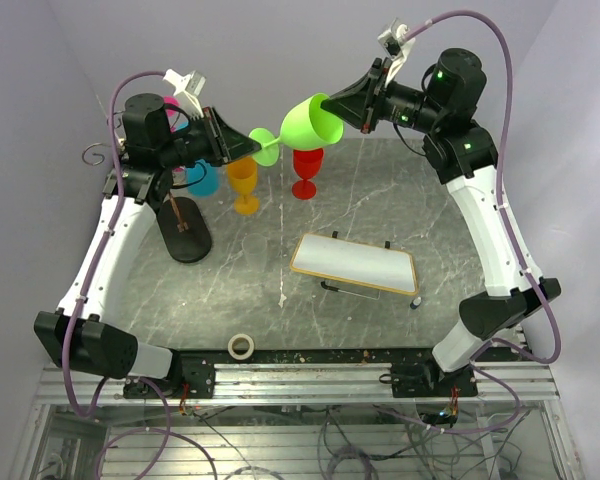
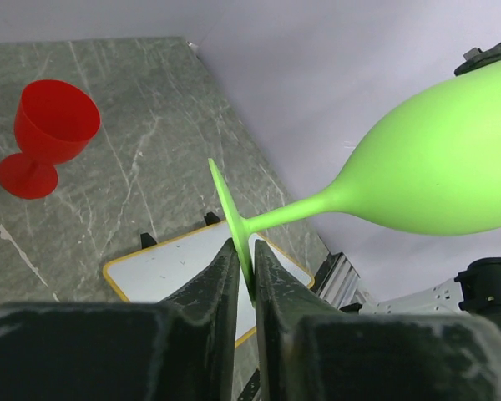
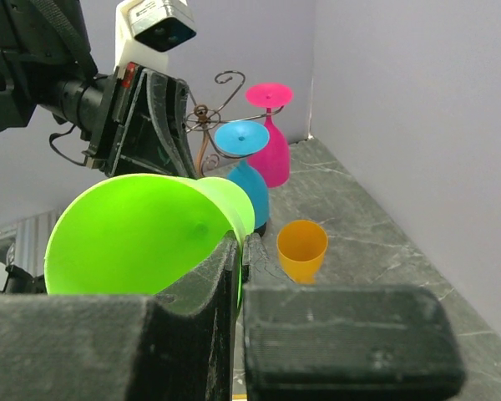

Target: Place the wine glass upside down on the wine glass rack

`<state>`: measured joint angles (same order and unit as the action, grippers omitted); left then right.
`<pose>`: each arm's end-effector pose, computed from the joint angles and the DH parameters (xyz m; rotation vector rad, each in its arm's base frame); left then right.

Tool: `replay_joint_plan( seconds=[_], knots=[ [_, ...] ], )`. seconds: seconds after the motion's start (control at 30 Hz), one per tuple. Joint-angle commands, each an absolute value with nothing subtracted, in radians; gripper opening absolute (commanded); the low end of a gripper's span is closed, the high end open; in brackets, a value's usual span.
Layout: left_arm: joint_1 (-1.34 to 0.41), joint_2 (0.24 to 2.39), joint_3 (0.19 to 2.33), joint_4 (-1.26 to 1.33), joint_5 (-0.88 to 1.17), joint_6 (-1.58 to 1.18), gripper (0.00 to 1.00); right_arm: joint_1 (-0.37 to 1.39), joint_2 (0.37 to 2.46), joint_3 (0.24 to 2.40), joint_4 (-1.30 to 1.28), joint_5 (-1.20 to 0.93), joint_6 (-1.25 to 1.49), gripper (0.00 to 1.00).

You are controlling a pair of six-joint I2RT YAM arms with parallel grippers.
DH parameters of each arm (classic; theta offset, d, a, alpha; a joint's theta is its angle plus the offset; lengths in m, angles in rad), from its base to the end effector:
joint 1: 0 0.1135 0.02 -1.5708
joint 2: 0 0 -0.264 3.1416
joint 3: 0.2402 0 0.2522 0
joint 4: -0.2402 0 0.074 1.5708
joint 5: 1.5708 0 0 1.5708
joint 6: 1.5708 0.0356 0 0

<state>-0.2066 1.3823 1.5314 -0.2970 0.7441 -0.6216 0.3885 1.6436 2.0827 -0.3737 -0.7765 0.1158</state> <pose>0.2916 -0.0857 0.4538 0.2153 1.8314 -1.2306 0.3002 0.1498 0.5417 -0.8375 1.3720 0.9758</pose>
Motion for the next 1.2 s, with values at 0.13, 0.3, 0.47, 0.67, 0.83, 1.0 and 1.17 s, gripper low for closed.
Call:
replay_joint_plan(
  seconds=[0.13,0.3,0.47,0.67,0.83,1.0,1.17],
  knots=[
    [-0.212,1.347,1.533,-0.276,0.749,-0.602,0.07,0.390,1.604,2.055,-0.337,-0.798,0.108,0.10],
    [-0.181,1.308,1.542,-0.298,0.734,-0.558,0.07,0.390,1.591,2.060,-0.397,-0.777,0.040,0.43],
    [-0.098,1.280,1.592,-0.345,0.711,-0.526,0.07,0.388,1.562,2.068,-0.472,-0.722,-0.059,0.63],
    [0.009,1.238,1.710,-0.483,0.617,-0.332,0.07,0.384,1.508,2.063,-0.570,-0.571,-0.184,0.71],
    [0.097,1.216,1.817,-0.566,0.507,-0.169,0.07,0.362,1.456,1.963,-0.586,-0.422,-0.276,0.74],
    [0.181,1.215,1.938,-0.646,0.375,-0.017,0.07,0.278,1.394,1.723,-0.534,-0.396,-0.322,0.75],
    [0.219,1.236,2.051,-0.708,0.151,0.176,0.07,0.178,1.347,1.497,-0.477,-0.480,-0.334,0.76]
  ],
)
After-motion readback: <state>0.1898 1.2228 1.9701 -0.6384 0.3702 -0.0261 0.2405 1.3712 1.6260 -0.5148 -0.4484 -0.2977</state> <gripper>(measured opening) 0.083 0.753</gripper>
